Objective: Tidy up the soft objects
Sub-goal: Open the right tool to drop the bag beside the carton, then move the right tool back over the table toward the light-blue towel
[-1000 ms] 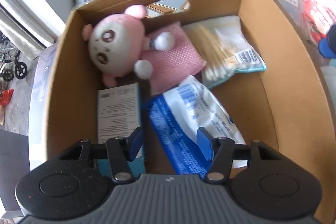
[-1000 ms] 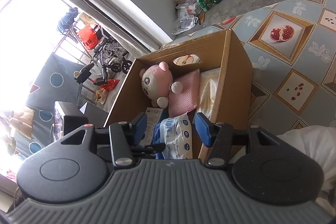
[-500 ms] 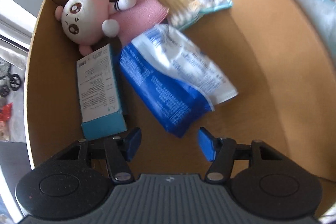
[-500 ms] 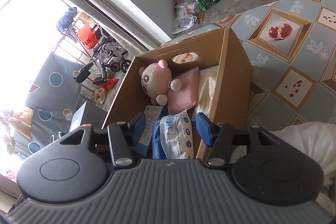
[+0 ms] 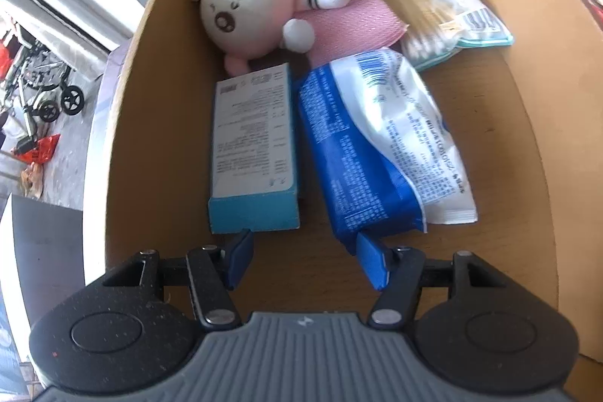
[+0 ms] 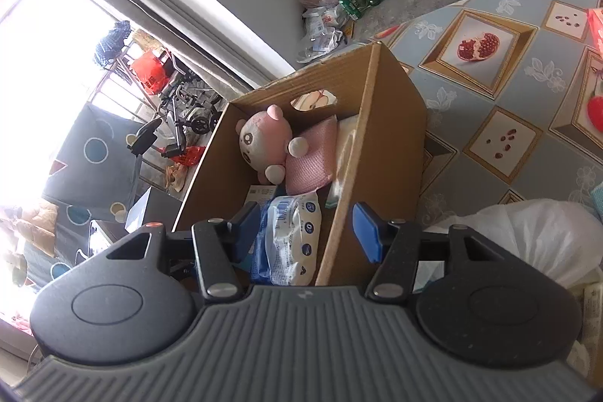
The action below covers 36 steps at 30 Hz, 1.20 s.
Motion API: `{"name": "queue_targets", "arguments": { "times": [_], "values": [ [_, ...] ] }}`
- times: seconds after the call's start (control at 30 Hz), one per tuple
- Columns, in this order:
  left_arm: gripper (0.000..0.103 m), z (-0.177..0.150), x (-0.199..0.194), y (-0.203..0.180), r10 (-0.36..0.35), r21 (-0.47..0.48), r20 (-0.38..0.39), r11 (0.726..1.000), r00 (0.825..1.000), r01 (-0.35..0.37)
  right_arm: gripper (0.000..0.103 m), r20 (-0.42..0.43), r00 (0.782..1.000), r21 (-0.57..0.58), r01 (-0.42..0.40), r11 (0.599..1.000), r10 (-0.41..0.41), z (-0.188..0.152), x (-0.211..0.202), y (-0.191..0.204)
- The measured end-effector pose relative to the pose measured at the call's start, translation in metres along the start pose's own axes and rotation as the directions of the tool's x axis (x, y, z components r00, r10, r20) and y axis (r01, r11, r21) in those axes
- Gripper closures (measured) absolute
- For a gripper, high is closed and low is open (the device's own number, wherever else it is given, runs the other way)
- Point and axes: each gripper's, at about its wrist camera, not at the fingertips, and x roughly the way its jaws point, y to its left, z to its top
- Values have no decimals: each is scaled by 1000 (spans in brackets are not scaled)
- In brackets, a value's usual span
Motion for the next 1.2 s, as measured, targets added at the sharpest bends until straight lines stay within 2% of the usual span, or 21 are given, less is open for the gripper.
{"name": "queue_targets", "arguments": {
  "times": [0.13,0.27,0.3,0.4,0.5,0.63,0.83,1.0,1.07,1.2],
  "values": [
    [40,-1,-1,2,-8,-32,9,999,1000,8,48,4,1000,15,6,1000,-6,-6,-3,-6],
    [24,-8,-19,7,-80,-81,59,993,995,85,45,16,1000,35,-16,999,15,-12,-10,-11],
    [23,-10,-24,9,-102,-96,70,989,992,108,44,19,1000,38,-21,999,20,-13,-12,-12],
    [22,-17,-42,13,-130,-132,104,981,986,143,41,33,999,38,-33,999,32,-17,-20,-12],
    [21,-27,-66,14,-129,-164,175,974,976,158,38,50,998,31,-46,998,44,-20,-32,-10],
    [18,-40,-99,11,-142,-180,277,964,950,196,30,75,996,15,-52,999,51,-24,-48,-6],
    [16,-57,-139,-10,-190,-170,401,946,896,276,18,109,994,-9,-32,999,33,-33,-71,-3],
    [15,-67,-163,-35,-200,-142,472,944,858,298,11,140,990,-12,-5,1000,7,-38,-89,-6],
    [14,-71,-172,-45,-206,-135,495,942,844,309,4,159,987,-11,1,1000,1,-41,-97,-9],
    [13,-77,-184,-61,-230,-129,529,929,816,346,1,180,983,-8,23,1000,-21,-47,-110,-15]
  ]
}}
